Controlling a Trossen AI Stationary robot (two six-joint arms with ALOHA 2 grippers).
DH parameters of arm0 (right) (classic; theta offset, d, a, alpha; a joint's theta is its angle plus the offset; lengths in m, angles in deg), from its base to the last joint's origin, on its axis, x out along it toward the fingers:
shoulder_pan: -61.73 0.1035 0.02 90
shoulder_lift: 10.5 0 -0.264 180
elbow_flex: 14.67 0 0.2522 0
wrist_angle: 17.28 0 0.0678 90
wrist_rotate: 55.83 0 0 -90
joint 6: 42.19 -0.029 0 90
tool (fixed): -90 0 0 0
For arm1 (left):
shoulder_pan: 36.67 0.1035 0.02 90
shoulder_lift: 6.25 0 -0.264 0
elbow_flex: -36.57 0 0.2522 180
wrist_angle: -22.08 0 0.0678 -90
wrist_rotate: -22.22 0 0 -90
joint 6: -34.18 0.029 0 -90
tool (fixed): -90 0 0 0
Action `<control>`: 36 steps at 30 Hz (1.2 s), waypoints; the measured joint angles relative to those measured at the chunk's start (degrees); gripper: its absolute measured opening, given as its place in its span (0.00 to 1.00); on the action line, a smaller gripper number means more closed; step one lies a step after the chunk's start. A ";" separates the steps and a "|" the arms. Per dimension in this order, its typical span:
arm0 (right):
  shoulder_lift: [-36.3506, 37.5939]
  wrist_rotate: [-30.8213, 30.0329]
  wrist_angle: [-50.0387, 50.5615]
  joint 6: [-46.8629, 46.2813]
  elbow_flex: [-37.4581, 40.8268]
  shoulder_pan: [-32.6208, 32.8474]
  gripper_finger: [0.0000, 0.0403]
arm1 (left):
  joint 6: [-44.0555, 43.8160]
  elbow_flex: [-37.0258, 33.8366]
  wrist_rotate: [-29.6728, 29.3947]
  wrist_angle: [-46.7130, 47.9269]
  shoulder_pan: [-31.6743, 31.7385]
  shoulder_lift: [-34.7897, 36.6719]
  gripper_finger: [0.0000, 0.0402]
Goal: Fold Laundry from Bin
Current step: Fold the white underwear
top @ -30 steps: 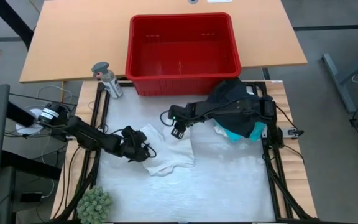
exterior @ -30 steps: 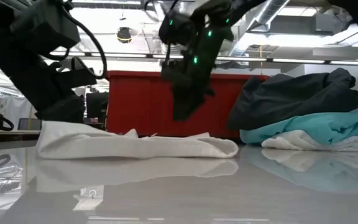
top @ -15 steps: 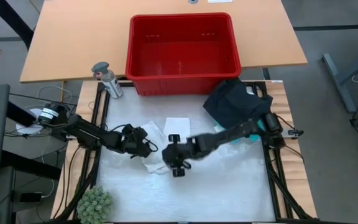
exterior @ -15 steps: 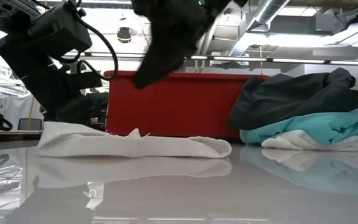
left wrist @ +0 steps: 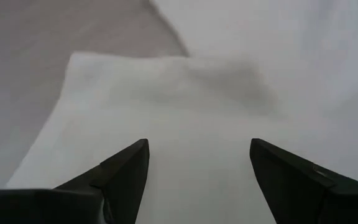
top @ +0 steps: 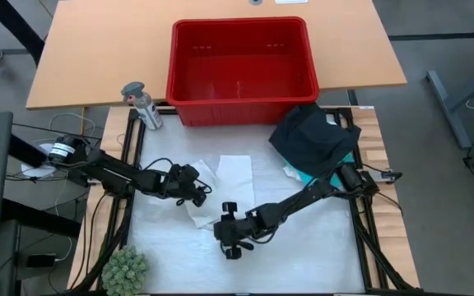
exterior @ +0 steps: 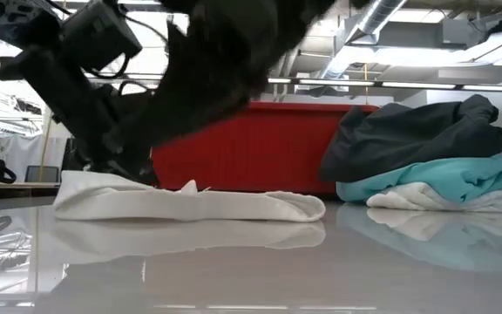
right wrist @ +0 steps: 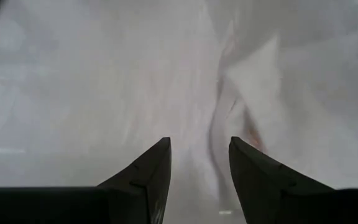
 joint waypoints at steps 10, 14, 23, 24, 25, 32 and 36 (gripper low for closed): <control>-4.57 -4.41 -7.23 9.67 -0.05 -0.52 0.46 | 3.57 -0.02 -0.61 0.37 0.03 2.21 0.67; -6.32 -6.01 -8.07 14.32 -1.56 -0.13 0.46 | 3.57 0.00 -0.63 0.70 0.04 2.14 0.67; -6.29 -7.04 -10.12 18.28 -2.21 -1.96 0.45 | 3.72 0.02 -2.93 1.74 0.28 2.16 0.67; -6.52 -6.85 -9.95 18.29 -2.21 -2.28 0.45 | 3.93 0.02 -2.93 1.75 0.28 2.16 0.67; -7.02 -6.65 -10.40 18.29 -2.21 -2.57 0.45 | 4.01 0.02 -2.91 1.76 0.29 2.16 0.67; -9.01 -5.09 -8.74 18.51 -2.87 -1.77 0.37 | 3.99 0.02 -2.63 2.07 0.30 2.16 0.67; -8.38 -5.84 -5.06 15.83 -3.45 -0.74 0.19 | 3.97 0.02 -2.25 2.21 0.30 2.16 0.67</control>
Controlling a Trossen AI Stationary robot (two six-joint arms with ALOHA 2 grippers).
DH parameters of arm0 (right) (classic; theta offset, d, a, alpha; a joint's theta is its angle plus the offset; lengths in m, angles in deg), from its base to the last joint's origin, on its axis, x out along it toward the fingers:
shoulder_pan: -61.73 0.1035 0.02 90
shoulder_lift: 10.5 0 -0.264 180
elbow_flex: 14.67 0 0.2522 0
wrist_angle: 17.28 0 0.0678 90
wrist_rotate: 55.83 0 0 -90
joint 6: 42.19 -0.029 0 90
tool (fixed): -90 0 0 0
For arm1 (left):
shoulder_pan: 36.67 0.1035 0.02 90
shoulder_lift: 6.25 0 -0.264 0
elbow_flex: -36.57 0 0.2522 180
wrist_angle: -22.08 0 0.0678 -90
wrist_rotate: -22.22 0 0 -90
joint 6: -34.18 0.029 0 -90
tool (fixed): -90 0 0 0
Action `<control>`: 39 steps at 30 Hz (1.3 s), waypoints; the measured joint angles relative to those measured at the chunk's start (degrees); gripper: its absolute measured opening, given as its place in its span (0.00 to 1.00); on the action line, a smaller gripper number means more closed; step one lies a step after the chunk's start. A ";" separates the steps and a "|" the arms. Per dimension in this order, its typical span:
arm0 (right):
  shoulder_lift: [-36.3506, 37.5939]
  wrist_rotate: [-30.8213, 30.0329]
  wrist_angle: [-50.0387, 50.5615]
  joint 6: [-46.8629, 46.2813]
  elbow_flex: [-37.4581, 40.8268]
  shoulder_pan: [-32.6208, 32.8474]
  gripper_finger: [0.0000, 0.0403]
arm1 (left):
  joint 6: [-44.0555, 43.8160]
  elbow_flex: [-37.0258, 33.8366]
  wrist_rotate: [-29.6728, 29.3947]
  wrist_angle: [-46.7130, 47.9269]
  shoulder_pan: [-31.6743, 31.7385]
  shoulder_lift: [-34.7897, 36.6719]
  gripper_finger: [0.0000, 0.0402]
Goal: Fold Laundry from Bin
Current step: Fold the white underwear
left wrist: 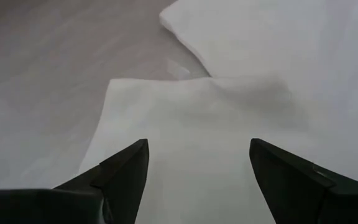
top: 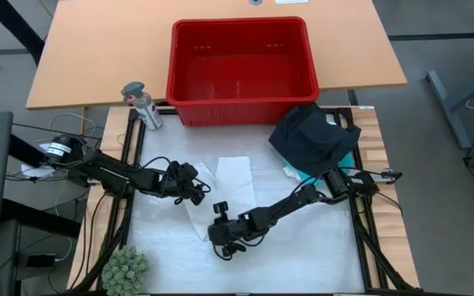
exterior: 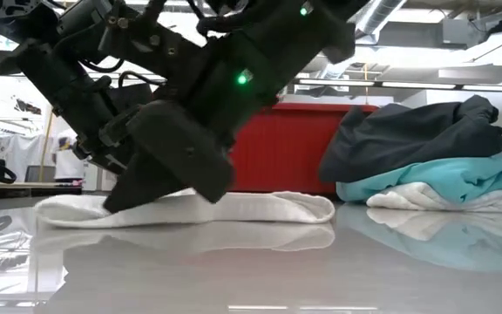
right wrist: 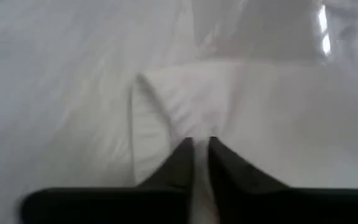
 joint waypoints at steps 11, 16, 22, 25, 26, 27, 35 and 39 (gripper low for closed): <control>2.87 0.46 20.87 -12.42 -0.10 4.44 0.10 | 1.29 0.00 4.86 0.01 0.01 0.00 0.67; 3.66 0.59 27.32 -14.34 -0.16 6.60 0.06 | 1.33 0.00 7.00 -0.23 0.00 0.00 0.67; 7.43 4.30 38.22 -18.01 0.22 8.32 0.10 | -0.70 0.00 10.81 -2.08 0.00 0.00 0.67; 9.43 4.32 44.20 -22.54 0.28 9.14 0.12 | 0.11 0.00 13.59 -5.14 0.00 0.00 0.67; 10.12 4.43 45.57 -24.19 0.49 9.54 0.13 | 1.32 0.00 14.40 -6.43 0.00 0.00 0.67; 10.79 5.14 46.53 -25.84 0.81 9.94 0.13 | 3.09 0.00 15.16 -8.22 -0.08 0.00 0.67; 16.09 5.19 43.10 -36.40 1.51 14.43 0.13 | 26.68 0.06 15.06 -27.15 1.06 0.04 0.67; 16.61 5.68 30.27 -32.89 1.42 14.89 0.16 | 27.35 0.07 17.31 -27.59 4.62 0.04 0.67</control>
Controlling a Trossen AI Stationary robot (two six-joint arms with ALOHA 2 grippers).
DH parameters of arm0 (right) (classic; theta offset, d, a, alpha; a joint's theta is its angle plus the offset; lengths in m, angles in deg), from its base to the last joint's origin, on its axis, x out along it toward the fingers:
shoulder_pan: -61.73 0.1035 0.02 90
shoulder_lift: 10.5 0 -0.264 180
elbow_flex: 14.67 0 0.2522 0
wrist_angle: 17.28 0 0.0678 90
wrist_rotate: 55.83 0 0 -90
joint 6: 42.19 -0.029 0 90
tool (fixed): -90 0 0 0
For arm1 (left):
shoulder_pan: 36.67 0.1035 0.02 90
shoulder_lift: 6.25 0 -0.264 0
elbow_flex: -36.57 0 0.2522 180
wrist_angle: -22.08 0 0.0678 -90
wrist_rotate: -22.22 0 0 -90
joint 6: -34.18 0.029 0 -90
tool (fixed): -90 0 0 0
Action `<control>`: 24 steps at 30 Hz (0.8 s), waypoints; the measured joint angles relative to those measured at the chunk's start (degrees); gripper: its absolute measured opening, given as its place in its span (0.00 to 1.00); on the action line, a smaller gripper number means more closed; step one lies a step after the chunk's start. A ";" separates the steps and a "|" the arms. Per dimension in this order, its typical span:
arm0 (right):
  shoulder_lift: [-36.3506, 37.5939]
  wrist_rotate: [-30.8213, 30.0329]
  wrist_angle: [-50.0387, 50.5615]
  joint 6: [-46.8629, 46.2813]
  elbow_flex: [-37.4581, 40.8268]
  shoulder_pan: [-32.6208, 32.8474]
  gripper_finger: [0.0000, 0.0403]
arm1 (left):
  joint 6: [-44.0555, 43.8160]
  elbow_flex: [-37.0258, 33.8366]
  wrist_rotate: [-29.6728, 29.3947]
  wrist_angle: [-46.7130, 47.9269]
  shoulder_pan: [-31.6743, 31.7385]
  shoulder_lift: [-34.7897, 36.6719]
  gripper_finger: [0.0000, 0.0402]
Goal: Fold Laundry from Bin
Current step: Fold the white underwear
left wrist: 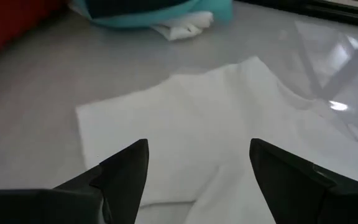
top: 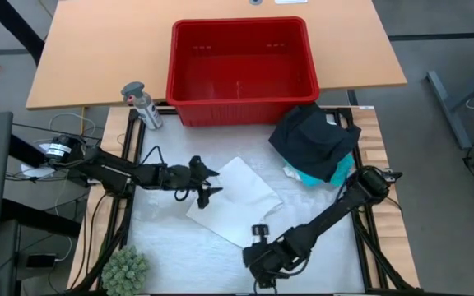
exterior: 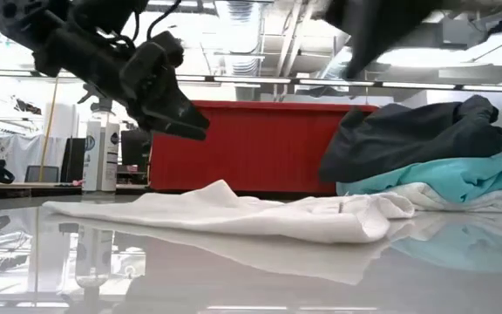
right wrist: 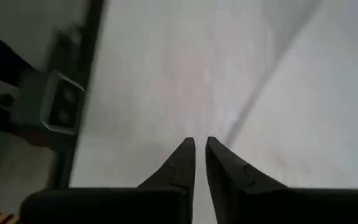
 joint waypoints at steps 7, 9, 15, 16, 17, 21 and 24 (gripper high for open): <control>-0.33 0.65 -3.78 6.66 -0.04 -1.28 0.39 | -3.56 0.00 3.95 2.03 1.95 0.00 0.67; -0.35 0.75 -3.03 6.67 -0.04 -1.68 0.50 | -4.26 0.00 3.96 2.11 1.94 0.00 0.67; -2.13 1.31 -3.88 6.71 1.19 -1.64 0.71 | -5.43 0.00 4.08 3.14 1.94 0.00 0.67; -3.25 1.78 -3.81 6.74 1.33 -1.45 0.72 | -5.69 -0.01 4.07 3.50 1.94 0.00 0.67; -4.45 2.23 -4.00 6.74 1.33 -1.42 0.72 | -6.05 -0.02 4.02 3.66 1.94 0.00 0.67; -7.79 1.67 -4.00 6.29 1.38 -1.01 0.72 | -7.53 -0.02 4.02 4.72 1.94 0.00 0.67; -8.87 1.10 -2.32 2.81 1.36 -1.65 0.72 | -8.54 -0.02 4.06 5.15 1.91 0.00 0.67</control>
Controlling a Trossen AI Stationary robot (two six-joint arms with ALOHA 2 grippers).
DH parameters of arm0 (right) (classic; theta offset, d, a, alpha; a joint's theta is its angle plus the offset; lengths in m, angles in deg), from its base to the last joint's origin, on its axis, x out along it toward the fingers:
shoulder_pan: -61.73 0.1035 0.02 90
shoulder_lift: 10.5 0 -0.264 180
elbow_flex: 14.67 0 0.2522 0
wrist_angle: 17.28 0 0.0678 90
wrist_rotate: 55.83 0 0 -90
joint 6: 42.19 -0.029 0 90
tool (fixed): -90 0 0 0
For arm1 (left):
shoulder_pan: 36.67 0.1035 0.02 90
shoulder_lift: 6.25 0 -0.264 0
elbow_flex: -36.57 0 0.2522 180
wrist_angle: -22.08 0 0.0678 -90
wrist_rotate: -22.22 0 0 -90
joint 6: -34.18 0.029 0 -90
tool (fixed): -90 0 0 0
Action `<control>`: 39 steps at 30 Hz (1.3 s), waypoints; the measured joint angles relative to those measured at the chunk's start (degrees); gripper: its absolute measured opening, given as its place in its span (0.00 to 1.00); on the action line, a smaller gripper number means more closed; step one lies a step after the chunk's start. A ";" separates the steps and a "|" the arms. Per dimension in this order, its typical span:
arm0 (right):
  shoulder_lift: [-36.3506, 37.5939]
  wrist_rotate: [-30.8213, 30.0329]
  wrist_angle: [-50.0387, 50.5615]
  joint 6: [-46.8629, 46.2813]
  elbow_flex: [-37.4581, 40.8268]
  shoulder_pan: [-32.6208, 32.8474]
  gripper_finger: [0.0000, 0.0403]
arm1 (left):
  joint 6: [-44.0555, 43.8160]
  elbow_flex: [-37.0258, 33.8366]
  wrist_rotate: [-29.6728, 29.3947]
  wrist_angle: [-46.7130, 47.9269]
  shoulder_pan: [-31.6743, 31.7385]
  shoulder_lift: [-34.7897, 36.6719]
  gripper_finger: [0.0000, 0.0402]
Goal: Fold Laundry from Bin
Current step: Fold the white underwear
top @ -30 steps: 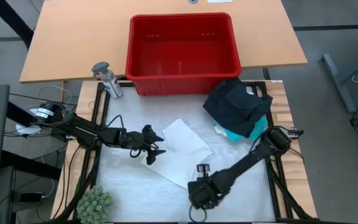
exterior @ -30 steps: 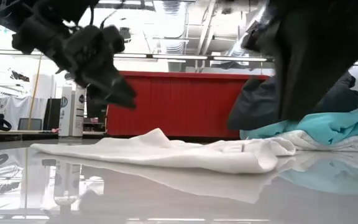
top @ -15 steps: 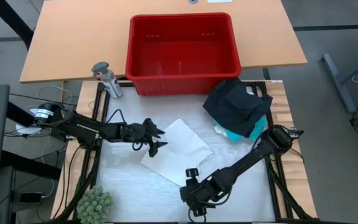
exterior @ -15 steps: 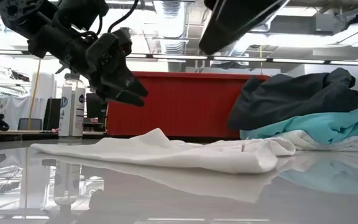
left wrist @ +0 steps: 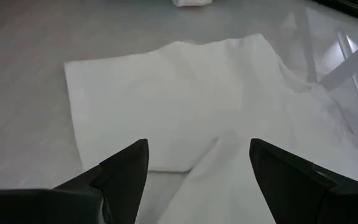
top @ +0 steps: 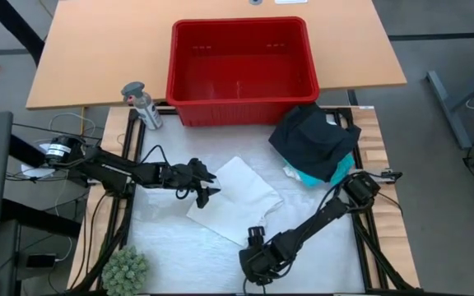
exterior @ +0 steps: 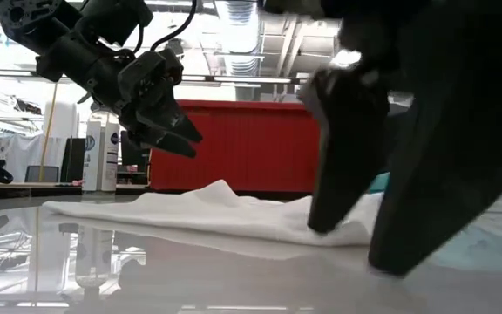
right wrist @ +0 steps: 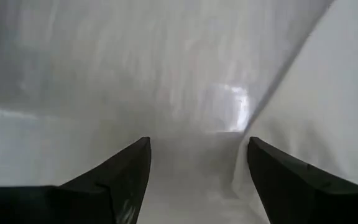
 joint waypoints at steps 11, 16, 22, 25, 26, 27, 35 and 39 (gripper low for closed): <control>0.42 -0.81 4.51 -3.49 -2.75 -0.20 0.72 | -0.82 0.00 -0.43 -0.11 0.00 0.00 0.67; 0.16 -2.48 7.47 -5.48 -2.80 -0.09 0.72 | 0.65 0.00 -1.55 -0.22 0.00 0.00 0.67; 0.15 -2.62 6.16 -5.67 -0.54 -1.14 0.72 | 2.55 0.00 -2.44 -0.70 0.07 0.00 0.67; 0.15 -2.62 6.29 -5.65 -0.48 -1.67 0.69 | 2.68 0.00 -2.48 -0.69 0.07 0.00 0.67; 0.15 -2.61 6.31 -5.67 -0.48 -1.92 0.66 | 2.87 0.00 -2.49 -0.68 0.07 -0.02 0.67; 0.15 -2.40 6.29 -5.65 -0.48 -2.22 0.63 | 3.23 0.00 -2.52 -0.68 0.07 -0.02 0.67; 0.15 -2.45 7.12 -10.05 -0.42 -3.79 0.21 | 4.33 0.00 -2.53 -0.66 0.09 -0.02 0.67; 0.15 -2.43 7.06 -11.53 -0.42 -3.90 0.06 | 8.33 -0.04 -4.53 -3.70 0.29 -0.04 0.67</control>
